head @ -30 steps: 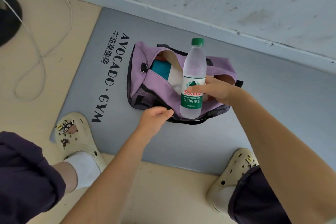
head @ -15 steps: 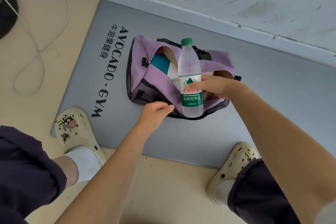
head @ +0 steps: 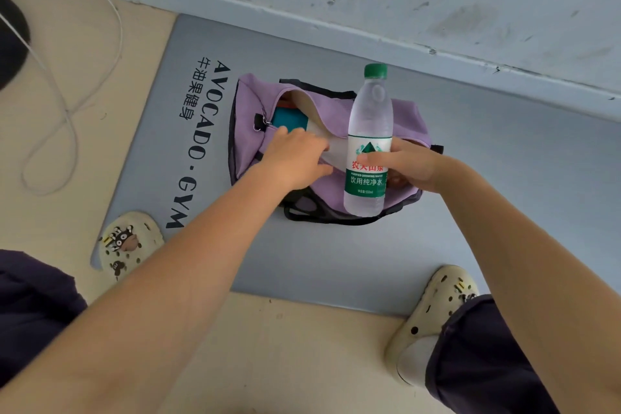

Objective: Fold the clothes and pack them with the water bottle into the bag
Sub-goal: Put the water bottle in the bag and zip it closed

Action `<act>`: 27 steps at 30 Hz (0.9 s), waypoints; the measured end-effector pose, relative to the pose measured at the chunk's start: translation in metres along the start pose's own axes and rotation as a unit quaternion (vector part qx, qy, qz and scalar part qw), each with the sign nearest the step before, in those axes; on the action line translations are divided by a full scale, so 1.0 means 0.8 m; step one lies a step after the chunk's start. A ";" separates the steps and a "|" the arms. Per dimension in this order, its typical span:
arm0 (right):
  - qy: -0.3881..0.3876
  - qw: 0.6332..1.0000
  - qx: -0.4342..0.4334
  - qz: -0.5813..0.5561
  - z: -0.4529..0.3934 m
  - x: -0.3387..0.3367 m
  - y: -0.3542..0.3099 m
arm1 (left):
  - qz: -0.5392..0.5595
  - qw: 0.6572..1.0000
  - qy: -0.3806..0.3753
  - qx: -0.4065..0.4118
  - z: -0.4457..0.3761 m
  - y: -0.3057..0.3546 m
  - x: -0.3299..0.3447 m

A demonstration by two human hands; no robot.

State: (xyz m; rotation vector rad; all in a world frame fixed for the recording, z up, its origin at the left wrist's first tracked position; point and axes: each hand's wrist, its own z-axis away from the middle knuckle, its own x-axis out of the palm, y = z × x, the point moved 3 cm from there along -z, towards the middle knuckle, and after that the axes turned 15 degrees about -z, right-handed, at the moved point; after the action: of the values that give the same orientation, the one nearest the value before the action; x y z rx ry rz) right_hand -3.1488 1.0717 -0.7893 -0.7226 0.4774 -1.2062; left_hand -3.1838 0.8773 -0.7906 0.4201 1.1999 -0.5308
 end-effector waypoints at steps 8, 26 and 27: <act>0.022 0.992 -0.112 -0.047 0.011 0.005 -0.018 | 0.235 0.966 0.086 -0.057 0.000 -0.024 -0.019; 0.071 0.979 -0.186 -0.049 0.027 0.025 -0.033 | 0.551 0.761 -0.070 -0.335 0.056 0.042 0.071; 0.077 0.978 -0.190 -0.044 0.027 0.025 -0.031 | 0.564 0.757 -0.065 -0.323 0.059 0.041 0.070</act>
State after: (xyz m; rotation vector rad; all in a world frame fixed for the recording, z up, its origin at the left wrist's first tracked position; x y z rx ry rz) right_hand -3.1444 1.0536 -0.7559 -0.9866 0.8263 -1.2748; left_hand -3.1132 0.8679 -0.8285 0.4132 0.7206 0.8865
